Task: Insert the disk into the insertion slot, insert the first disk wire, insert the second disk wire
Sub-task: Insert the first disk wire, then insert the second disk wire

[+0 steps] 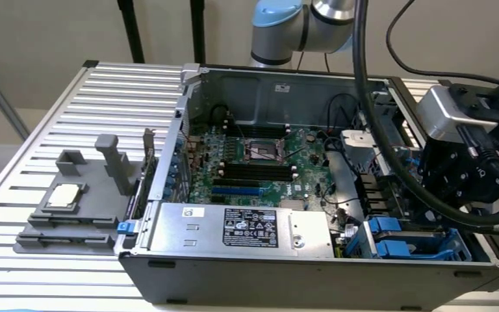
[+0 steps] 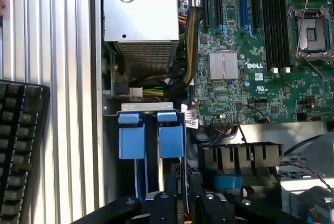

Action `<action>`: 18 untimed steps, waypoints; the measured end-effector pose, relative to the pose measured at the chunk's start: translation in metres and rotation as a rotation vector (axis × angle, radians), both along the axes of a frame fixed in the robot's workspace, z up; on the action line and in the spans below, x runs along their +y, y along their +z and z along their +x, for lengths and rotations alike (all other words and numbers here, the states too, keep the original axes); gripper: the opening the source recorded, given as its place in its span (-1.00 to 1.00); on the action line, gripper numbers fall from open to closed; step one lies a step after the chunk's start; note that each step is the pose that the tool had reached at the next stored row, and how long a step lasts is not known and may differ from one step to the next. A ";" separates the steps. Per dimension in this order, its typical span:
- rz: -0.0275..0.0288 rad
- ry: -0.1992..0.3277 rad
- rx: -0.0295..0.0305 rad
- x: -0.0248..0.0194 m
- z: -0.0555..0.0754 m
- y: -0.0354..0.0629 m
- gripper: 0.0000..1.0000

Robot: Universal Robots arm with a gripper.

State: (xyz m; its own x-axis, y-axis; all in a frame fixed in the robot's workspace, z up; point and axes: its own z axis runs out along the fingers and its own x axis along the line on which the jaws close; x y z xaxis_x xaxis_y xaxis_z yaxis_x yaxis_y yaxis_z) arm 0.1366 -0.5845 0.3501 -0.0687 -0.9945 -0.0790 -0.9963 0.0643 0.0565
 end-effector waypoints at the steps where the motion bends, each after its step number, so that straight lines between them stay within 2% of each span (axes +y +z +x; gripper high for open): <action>1: 0.0001 0.000 -0.0010 0.0000 -0.003 0.0002 -0.51; 3: 0.0000 0.000 -0.0073 0.0000 -0.006 0.0003 -0.51; 4: -0.0001 0.000 -0.0081 0.0000 -0.006 0.0003 -0.51; 18: -0.0001 0.000 -0.0107 0.0000 -0.007 0.0002 -0.51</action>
State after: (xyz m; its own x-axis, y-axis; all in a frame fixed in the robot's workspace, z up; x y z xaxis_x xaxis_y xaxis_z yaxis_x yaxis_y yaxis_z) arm 0.1300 -0.5845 0.3503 -0.0678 -0.9945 -0.0796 -0.9969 0.0643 0.0459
